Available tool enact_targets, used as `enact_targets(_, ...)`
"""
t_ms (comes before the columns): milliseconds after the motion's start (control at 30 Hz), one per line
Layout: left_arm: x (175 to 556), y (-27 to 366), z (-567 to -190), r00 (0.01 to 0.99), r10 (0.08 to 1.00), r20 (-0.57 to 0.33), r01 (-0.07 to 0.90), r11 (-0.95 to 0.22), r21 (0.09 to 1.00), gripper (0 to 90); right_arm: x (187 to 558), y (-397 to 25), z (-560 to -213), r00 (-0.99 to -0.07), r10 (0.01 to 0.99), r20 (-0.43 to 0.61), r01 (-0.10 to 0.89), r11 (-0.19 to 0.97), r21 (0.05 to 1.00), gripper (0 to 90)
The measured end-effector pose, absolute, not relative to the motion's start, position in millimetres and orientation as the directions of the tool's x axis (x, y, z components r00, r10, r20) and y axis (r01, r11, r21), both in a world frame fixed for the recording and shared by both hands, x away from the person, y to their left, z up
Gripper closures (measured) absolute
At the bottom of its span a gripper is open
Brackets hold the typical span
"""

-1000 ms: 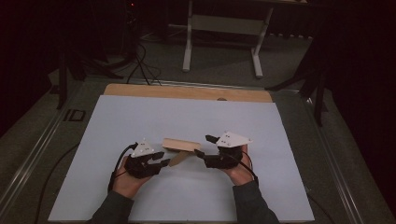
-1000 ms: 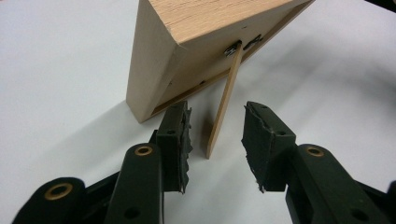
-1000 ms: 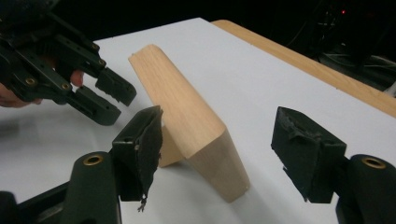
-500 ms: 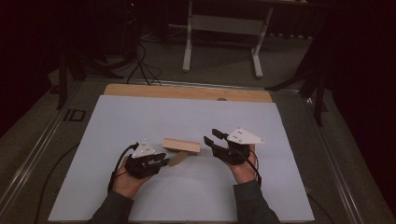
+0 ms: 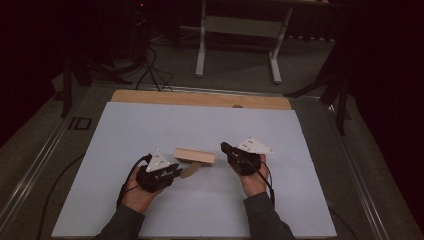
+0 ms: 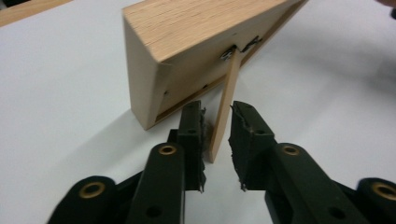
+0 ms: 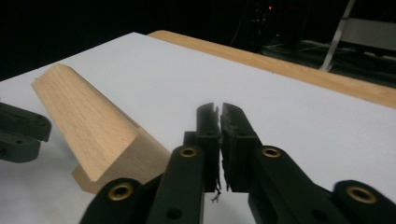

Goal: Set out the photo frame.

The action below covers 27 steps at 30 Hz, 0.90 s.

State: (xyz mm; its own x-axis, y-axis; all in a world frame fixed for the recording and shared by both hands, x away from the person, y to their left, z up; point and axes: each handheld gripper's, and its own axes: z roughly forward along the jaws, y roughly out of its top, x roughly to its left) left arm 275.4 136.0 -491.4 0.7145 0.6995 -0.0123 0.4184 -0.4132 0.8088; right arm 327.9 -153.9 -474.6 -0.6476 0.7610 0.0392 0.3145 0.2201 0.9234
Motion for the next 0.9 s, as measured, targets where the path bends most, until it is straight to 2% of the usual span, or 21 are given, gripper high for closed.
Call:
enact_targets(233, 276, 135, -491, 0.718, 0.696, -0.003, 0.41, -0.421, 0.809, 84.0, 338, -150, -484, -0.651, 0.745, 0.141, 0.379, 0.158, 0.912, 87.2)
enact_targets(267, 276, 135, -490, 0.717, 0.697, -0.002, 0.41, -0.419, 0.81, 87.6, 339, -149, -486, -0.654, 0.741, 0.153, 0.389, 0.157, 0.908, 87.3)
enact_targets(333, 276, 136, -490, 0.712, 0.702, -0.006, 0.412, -0.411, 0.813, 88.7, 340, -148, -487, -0.658, 0.737, 0.154, 0.391, 0.16, 0.906, 87.4)
enact_targets(600, 283, 136, -491, 0.696, 0.713, -0.084, 0.455, -0.348, 0.82, 89.3, 342, -146, -489, -0.691, 0.702, 0.169, 0.402, 0.179, 0.898, 87.8)
enact_targets(900, 289, 136, -491, 0.661, 0.746, -0.085, 0.475, -0.328, 0.817, 89.6, 341, -142, -495, -0.697, 0.698, 0.164, 0.406, 0.196, 0.892, 85.2)
